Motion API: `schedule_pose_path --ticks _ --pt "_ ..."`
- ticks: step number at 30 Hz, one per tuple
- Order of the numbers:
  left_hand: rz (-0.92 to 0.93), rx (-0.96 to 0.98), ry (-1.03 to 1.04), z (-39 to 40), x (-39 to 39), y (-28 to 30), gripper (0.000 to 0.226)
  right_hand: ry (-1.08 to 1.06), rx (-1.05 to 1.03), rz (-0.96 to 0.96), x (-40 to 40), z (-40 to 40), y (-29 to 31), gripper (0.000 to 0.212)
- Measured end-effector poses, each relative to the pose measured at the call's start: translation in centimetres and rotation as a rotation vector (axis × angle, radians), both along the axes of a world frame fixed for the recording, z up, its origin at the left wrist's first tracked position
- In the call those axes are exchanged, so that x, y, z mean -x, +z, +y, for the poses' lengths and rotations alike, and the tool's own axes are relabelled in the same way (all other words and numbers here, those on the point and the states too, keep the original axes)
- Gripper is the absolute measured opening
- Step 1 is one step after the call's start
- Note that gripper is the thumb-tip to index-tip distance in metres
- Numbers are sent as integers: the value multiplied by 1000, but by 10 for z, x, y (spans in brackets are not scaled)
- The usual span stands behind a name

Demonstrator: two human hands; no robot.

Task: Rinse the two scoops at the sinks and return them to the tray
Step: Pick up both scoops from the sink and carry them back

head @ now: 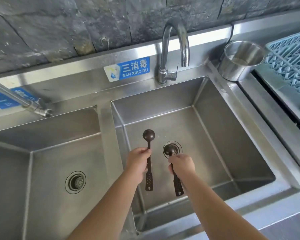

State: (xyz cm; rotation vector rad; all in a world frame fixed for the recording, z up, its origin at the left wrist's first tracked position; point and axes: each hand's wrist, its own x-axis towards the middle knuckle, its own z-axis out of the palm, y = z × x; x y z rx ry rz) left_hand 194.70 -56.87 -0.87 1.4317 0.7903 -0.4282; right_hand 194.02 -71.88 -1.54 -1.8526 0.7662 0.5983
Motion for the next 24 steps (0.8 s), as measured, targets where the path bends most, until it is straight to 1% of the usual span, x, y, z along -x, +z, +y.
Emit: schedule_pose_path --ticks 3,5,9,13,16,18,21,24 --pt "22 28 3 12 15 10 9 13 47 -55 14 9 11 20" --pt "24 29 -20 21 27 18 8 23 35 -97 27 17 19 21" --pt "-1 62 -96 42 57 37 8 -119 -67 -135 60 32 38 12" --pt "-84 102 -216 61 96 61 7 -207 -106 -209 106 48 58 16" --pt "-135 139 -341 73 131 73 4 -303 -128 -285 151 63 73 14" --pt "-154 130 -433 82 157 80 4 -394 -148 -336 187 74 84 12" --pt "-160 109 -552 90 198 91 5 -551 -210 -354 247 86 99 10" --pt "-163 161 -693 87 247 106 8 -693 -260 -403 315 92 112 11"
